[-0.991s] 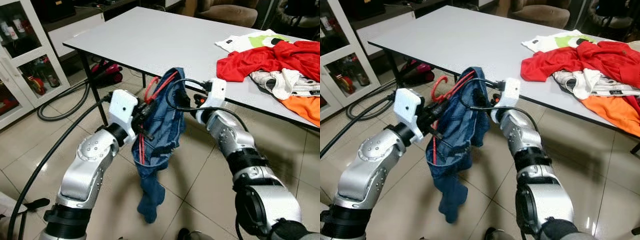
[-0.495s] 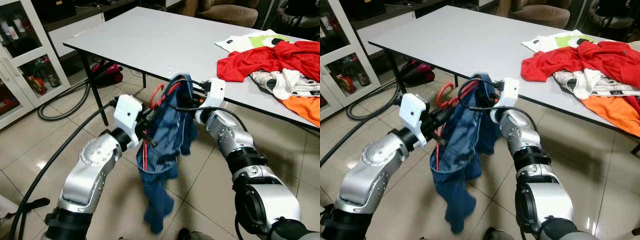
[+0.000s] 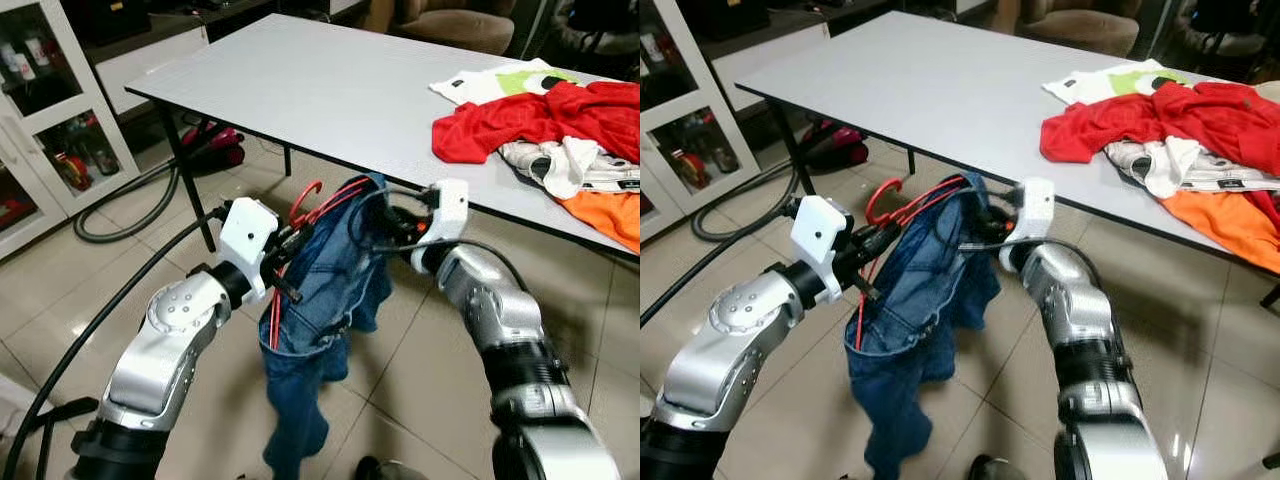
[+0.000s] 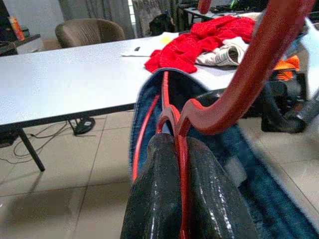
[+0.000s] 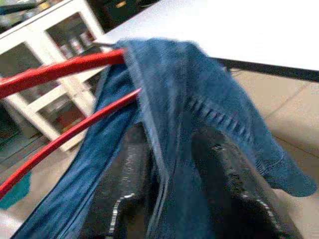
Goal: Hang hanger
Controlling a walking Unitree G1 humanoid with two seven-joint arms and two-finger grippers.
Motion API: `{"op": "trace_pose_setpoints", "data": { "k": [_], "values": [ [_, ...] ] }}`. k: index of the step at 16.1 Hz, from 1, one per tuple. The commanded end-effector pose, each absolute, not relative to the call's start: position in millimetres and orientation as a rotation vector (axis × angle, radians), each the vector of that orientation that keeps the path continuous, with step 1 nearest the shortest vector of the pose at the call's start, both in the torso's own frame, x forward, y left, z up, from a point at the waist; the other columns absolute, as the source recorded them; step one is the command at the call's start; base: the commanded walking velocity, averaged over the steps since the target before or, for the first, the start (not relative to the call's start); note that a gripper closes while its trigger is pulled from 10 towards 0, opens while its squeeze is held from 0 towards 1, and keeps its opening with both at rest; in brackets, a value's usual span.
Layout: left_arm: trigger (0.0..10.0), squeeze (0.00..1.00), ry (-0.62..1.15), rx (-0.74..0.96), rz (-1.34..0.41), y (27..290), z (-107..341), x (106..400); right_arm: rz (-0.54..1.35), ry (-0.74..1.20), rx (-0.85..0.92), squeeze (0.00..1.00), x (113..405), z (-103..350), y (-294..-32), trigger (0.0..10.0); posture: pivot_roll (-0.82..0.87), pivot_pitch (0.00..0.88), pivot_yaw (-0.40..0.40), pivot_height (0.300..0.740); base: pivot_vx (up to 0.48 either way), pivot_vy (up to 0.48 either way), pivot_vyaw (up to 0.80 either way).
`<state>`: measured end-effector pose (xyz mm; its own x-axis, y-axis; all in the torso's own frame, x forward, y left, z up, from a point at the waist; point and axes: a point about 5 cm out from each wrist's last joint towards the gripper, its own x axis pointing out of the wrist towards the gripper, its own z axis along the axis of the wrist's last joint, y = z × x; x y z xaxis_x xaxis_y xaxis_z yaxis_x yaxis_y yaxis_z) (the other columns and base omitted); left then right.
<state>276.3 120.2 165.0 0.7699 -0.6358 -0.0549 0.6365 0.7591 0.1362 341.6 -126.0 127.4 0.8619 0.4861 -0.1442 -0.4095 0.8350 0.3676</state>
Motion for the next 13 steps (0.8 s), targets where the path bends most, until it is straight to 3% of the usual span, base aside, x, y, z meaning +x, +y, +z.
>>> {"op": "trace_pose_setpoints", "data": {
  "k": [1, 6, 13],
  "values": [
    [10.0, 0.0, -0.047, 0.153, -0.708, 124, 179, 273, 0.525, 0.233, 0.329, 0.0, 336, 135, -121, 0.0, 0.02, 0.053, 0.02, 0.74, 0.0, 0.0, 0.0],
    [10.0, 0.0, 0.008, 0.218, -0.82, 140, 183, 263, 0.703, 0.3, 0.26, 0.0, 296, 144, -123, 0.0, 0.01, 0.046, 0.02, 0.74, 0.0, 0.0, 0.0],
    [10.0, 0.0, 0.121, 0.278, -1.019, 137, 175, 242, 0.725, 0.369, 0.274, 0.0, 281, 137, -124, 0.0, 0.01, 0.05, 0.022, 0.74, 0.0, 0.0, 0.0]
  ]
}}
